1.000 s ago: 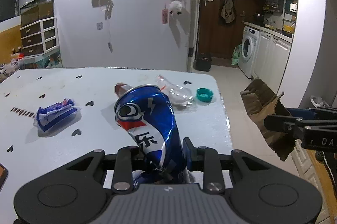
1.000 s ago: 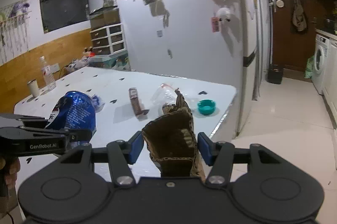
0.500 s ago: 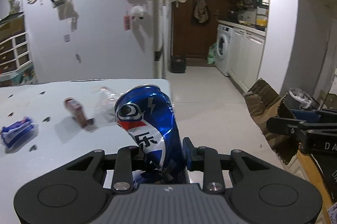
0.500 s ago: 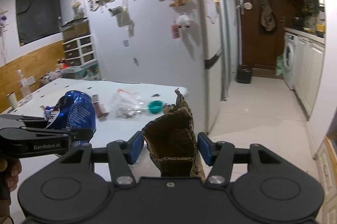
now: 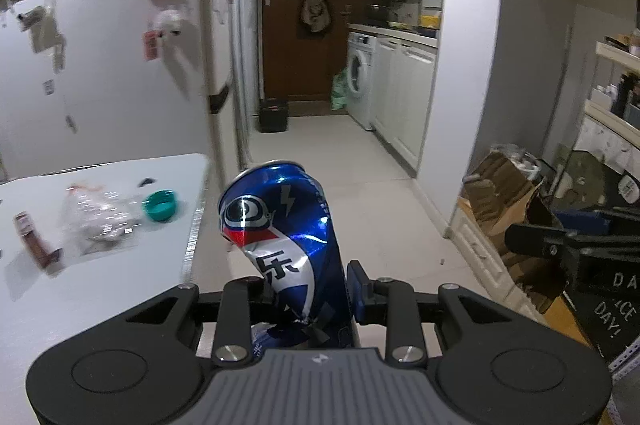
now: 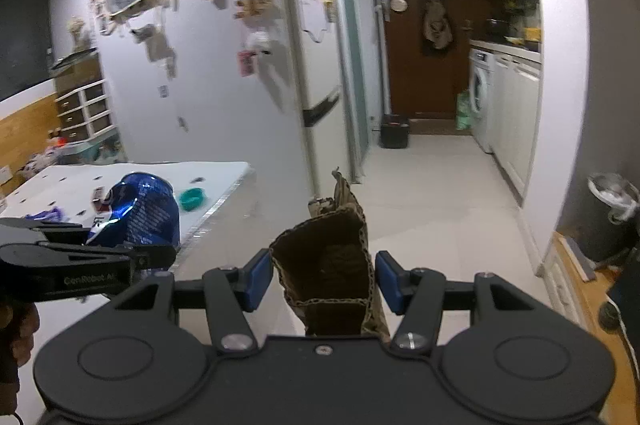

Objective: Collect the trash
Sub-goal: 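Carry the Pepsi can and cardboard from the table over the trash bin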

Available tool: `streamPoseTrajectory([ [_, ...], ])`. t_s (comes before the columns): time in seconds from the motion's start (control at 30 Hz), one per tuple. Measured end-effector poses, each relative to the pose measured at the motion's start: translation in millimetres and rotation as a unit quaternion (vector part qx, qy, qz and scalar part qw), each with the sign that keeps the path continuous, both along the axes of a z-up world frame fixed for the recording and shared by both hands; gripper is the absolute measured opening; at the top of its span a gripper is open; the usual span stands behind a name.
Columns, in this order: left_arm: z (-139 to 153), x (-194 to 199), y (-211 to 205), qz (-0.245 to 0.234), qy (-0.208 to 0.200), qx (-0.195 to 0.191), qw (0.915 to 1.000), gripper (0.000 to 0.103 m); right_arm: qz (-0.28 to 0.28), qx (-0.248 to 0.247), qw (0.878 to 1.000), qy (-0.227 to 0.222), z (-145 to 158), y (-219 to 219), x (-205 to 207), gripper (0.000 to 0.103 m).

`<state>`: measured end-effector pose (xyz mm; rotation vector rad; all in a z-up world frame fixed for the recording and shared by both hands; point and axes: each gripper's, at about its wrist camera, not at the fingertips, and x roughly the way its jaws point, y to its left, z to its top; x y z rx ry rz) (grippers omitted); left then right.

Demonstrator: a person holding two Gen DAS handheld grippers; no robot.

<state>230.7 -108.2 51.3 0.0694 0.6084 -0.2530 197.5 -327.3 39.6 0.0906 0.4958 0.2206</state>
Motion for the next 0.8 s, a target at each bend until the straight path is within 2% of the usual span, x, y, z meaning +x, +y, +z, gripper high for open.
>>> streamPoseTrajectory([
  [0.3,-33,27,-51,-0.044,0.03,-0.004,0.9986,0.032,-0.057,0.015,0.998,0.035,-35,-46,14,0.057],
  [0.63,-112,60,-85,-0.068,0.107,-0.017,0.9918,0.032,-0.087,0.025,0.991,0.099,-105,-63,37,0.057],
  [0.8,-154,82,-89,-0.067,0.152,-0.016,0.9859,0.032,-0.103,0.06,0.982,0.148,-156,-61,55,0.057],
])
